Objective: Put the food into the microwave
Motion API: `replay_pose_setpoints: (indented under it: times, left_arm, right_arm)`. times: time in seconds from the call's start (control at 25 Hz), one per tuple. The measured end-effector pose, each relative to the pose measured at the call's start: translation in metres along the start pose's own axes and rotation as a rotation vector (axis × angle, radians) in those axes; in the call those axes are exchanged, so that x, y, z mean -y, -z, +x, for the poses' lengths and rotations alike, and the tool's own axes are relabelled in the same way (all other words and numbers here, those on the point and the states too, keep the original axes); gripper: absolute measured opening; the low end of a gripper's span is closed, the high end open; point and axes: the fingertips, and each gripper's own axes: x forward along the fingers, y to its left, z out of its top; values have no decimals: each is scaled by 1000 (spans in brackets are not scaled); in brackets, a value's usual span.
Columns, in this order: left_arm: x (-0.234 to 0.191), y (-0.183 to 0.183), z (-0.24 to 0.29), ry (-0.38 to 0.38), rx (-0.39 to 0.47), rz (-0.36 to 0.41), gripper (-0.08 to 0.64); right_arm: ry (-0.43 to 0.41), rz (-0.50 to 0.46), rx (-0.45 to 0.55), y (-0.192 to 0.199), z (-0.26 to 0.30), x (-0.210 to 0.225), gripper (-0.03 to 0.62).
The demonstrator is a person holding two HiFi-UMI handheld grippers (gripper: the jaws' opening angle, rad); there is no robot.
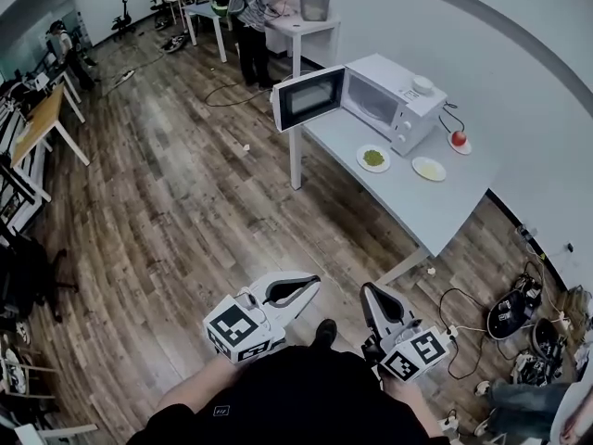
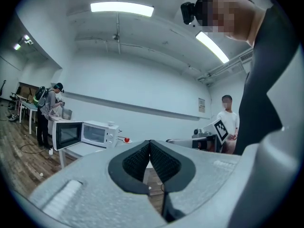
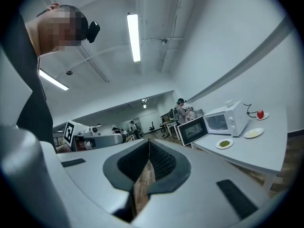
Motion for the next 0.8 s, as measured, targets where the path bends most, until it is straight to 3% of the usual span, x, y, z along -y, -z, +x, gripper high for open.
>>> replay_pose_setpoints:
  times: [0.36, 0.8]
  left_arm:
    - [-47, -13, 78, -76, -3, -15, 8]
    - [-80, -4, 143, -89, -55, -33, 8]
  right_arm:
    - [-16, -25, 10, -32, 12, 91, 15]
    - [-22, 5, -49, -25, 33, 160, 15]
